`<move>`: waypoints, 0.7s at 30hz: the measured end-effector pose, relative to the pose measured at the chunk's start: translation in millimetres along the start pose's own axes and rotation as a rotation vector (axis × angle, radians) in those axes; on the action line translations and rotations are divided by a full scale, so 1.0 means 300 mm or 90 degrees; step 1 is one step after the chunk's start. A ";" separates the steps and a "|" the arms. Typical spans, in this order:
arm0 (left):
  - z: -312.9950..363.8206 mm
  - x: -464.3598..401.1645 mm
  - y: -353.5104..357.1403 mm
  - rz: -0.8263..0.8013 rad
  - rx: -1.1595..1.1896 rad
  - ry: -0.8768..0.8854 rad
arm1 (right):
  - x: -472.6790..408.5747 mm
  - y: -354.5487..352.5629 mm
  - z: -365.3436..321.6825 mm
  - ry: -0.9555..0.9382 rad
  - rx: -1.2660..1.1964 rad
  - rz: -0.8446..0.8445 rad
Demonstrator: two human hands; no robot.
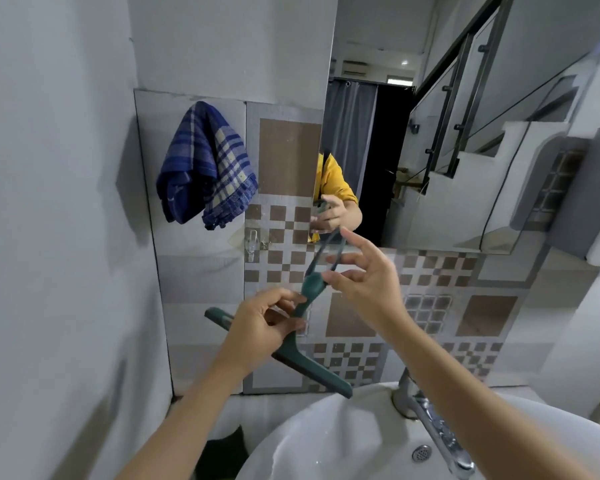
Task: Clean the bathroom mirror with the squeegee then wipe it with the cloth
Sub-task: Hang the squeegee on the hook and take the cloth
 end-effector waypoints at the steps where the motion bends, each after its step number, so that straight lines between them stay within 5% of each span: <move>1: -0.020 0.011 -0.007 0.030 -0.007 0.003 | -0.011 0.036 0.010 0.001 -0.005 -0.011; 8: -0.138 0.049 -0.076 0.188 0.004 -0.042 | -0.066 0.249 0.057 -0.029 -0.001 -0.095; 21: -0.286 0.104 -0.075 0.181 -0.005 -0.112 | -0.050 0.383 0.207 -0.019 0.103 -0.145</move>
Point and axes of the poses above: each hand's wrist, its own x-axis away from the middle knuckle, its own y-axis out of the palm, z = x × y, the point moved 1 cm from there along -x, towards the middle knuckle, and after that the axes turned 10 degrees about z, right-handed, at the moved point
